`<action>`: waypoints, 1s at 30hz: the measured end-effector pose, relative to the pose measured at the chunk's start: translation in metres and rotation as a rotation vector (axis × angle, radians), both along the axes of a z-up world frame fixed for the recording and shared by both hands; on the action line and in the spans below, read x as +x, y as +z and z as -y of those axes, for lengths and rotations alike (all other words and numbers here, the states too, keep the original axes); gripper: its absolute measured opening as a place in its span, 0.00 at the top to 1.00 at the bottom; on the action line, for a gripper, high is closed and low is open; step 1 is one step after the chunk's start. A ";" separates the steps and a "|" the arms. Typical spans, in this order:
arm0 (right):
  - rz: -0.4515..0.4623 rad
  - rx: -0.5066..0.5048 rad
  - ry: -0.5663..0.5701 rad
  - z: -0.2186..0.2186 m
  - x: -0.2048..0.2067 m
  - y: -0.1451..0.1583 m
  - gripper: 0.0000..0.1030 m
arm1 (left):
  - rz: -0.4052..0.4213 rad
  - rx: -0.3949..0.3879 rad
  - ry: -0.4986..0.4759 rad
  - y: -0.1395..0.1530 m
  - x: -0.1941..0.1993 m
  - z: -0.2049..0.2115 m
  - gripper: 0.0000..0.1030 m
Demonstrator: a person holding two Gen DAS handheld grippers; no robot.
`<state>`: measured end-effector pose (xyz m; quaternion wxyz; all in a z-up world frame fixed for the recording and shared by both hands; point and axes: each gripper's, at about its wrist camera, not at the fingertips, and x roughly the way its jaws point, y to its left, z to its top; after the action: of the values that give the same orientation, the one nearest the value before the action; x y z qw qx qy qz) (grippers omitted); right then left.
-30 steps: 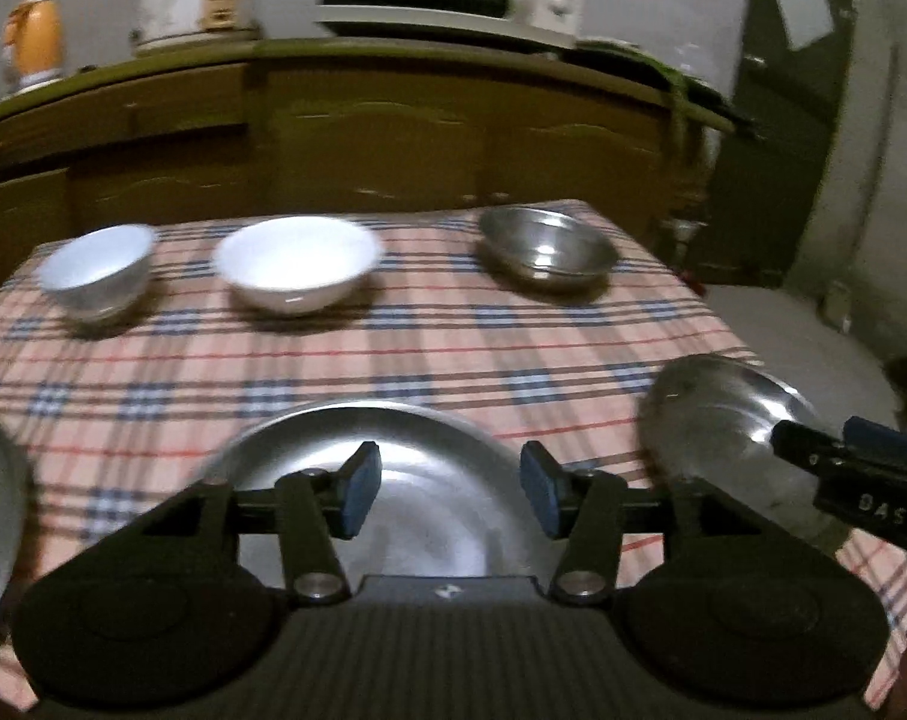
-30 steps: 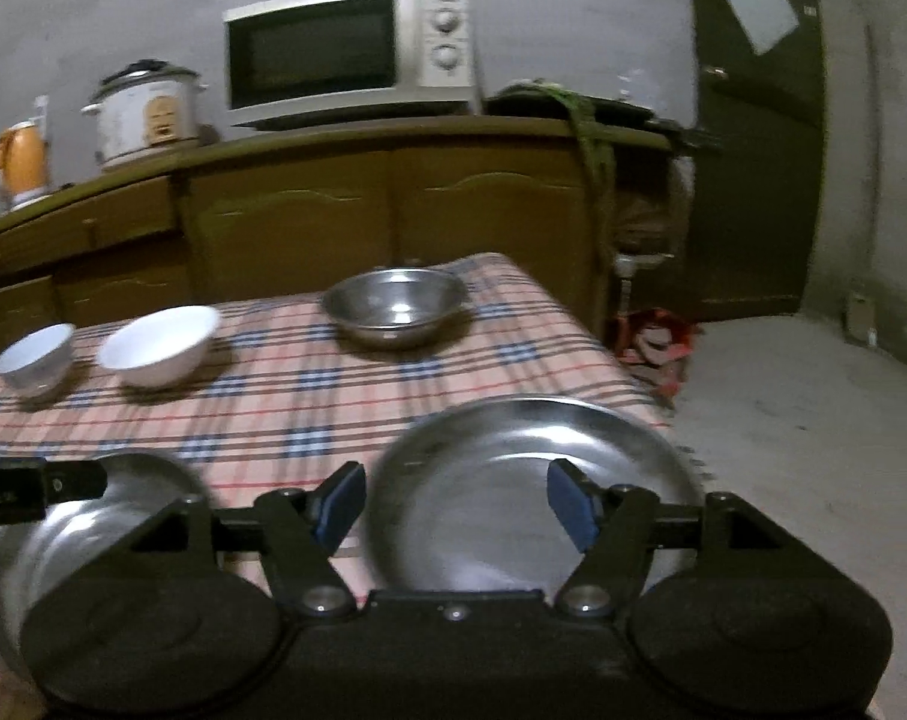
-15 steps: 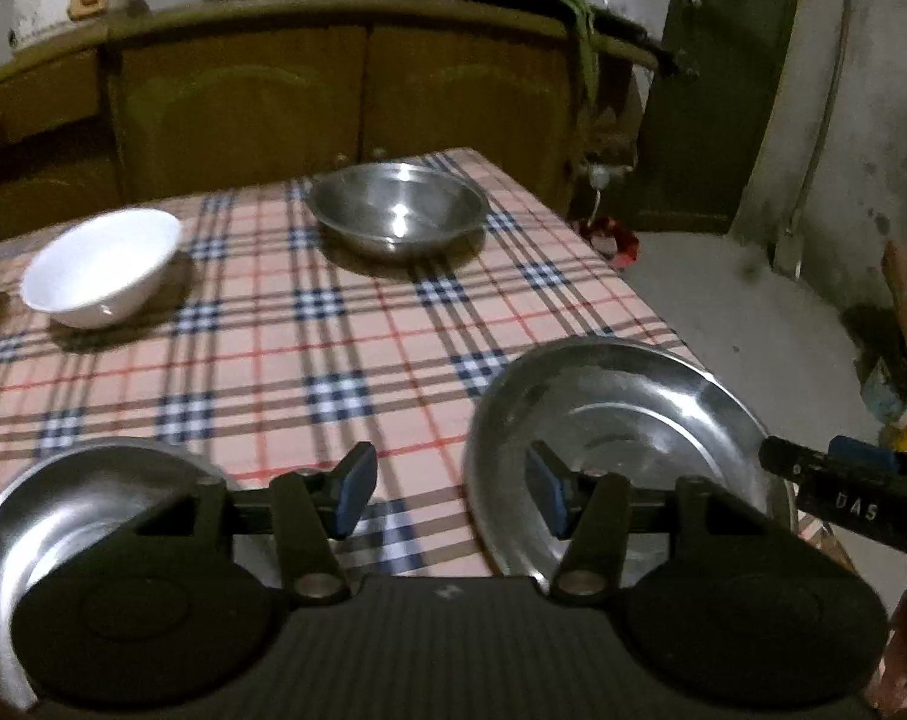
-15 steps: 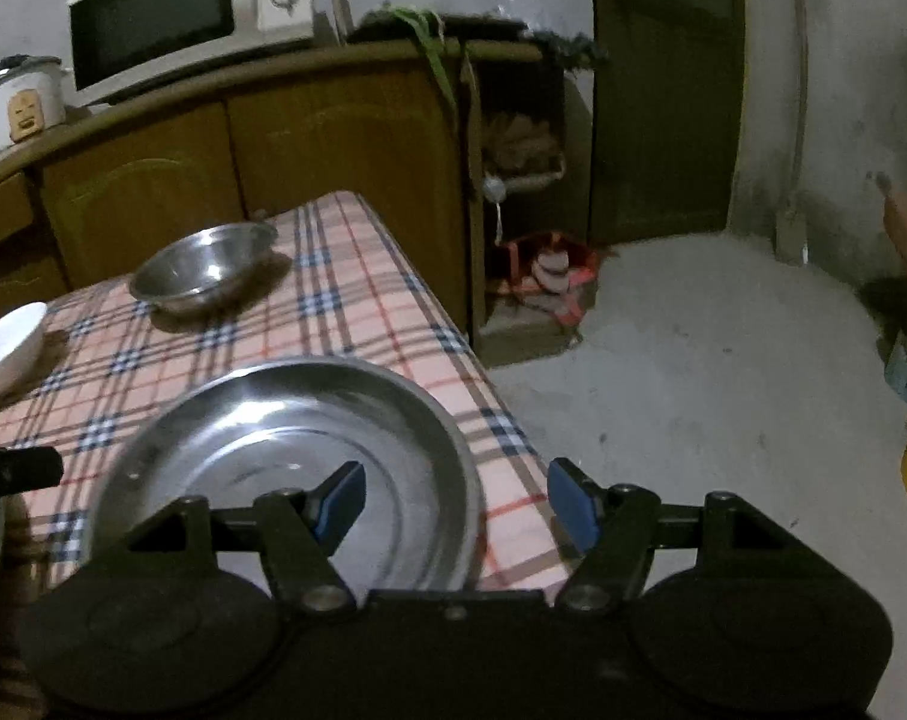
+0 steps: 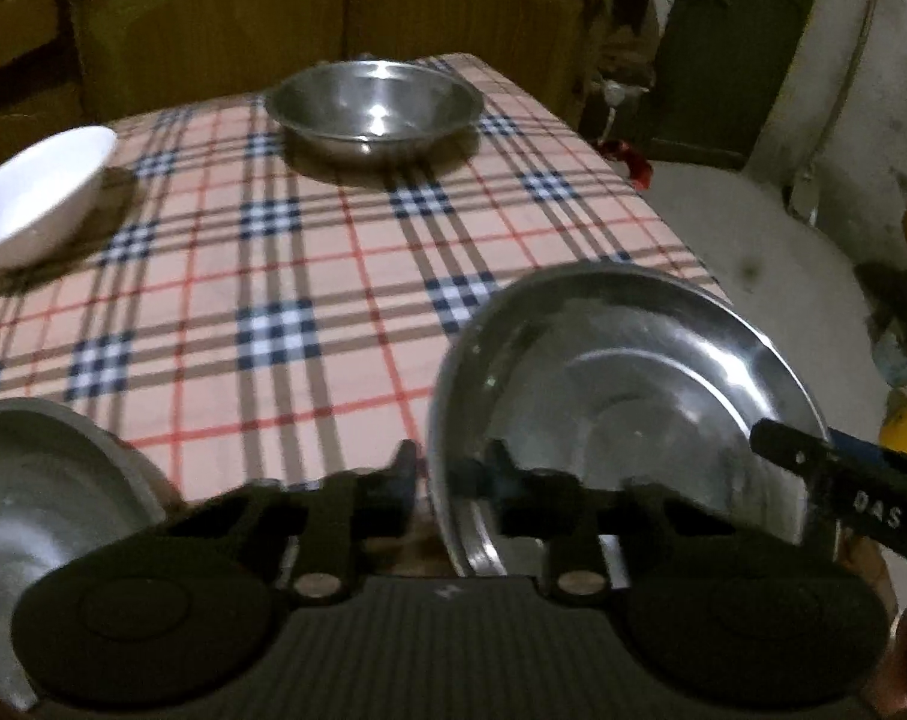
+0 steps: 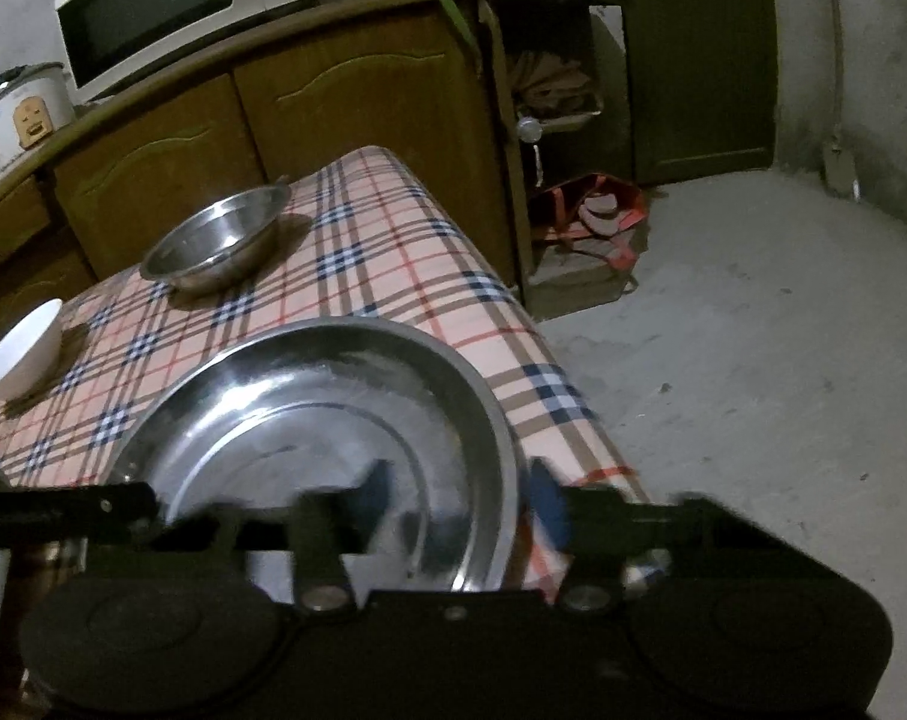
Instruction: Organize plates and bowls
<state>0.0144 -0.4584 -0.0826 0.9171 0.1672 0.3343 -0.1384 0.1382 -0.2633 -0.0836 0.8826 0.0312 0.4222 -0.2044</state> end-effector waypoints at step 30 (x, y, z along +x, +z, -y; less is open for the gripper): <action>0.207 -0.135 0.046 -0.068 -0.028 0.094 0.79 | 0.232 -0.030 0.064 0.087 -0.040 -0.063 0.81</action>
<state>-0.0134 -0.3900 0.0118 0.9588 0.1108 0.2316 -0.1213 0.0986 -0.2000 0.0033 0.9320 0.0282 0.3147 -0.1775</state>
